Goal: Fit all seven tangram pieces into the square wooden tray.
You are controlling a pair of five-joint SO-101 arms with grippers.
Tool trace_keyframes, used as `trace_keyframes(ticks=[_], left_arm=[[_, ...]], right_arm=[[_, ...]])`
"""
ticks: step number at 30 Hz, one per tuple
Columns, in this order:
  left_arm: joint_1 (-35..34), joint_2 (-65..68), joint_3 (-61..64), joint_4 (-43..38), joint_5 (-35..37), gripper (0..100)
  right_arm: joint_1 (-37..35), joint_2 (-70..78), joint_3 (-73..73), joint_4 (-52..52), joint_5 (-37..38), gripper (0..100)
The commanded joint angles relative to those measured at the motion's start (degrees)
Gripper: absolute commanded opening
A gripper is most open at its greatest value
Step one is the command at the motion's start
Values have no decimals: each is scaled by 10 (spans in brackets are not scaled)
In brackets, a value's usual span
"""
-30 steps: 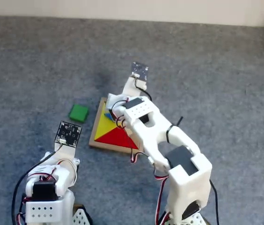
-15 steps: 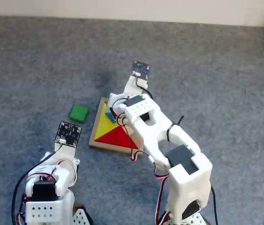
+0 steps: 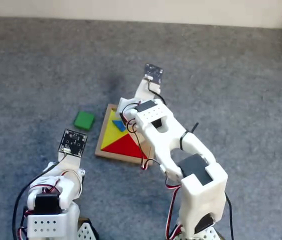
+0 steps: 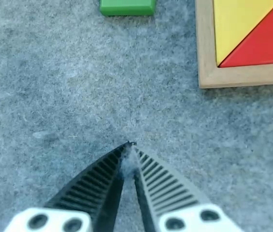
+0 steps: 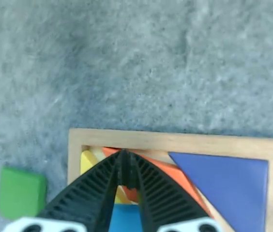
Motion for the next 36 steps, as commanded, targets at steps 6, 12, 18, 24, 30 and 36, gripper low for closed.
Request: trace_keyframes(ticks=[6,12,18,24,30,36], left_arm=[[-7,-4,10,2,2,5],[-7,-4,10,2,2,5],[-7,-4,10,2,2,5],[-7,-4,10,2,2,5],[-7,-4,10,2,2,5],[-7,-4,10,2,2,5]], right_arm=[[-23,-12,-30,0,54,4],[-23,39,-34,0,55,4],[-22,87,-109,2,70,4],[-22,86,-125,1,174,4],[-21,47,-123,1,181,4],[-22,-46,-76,1,181,4]])
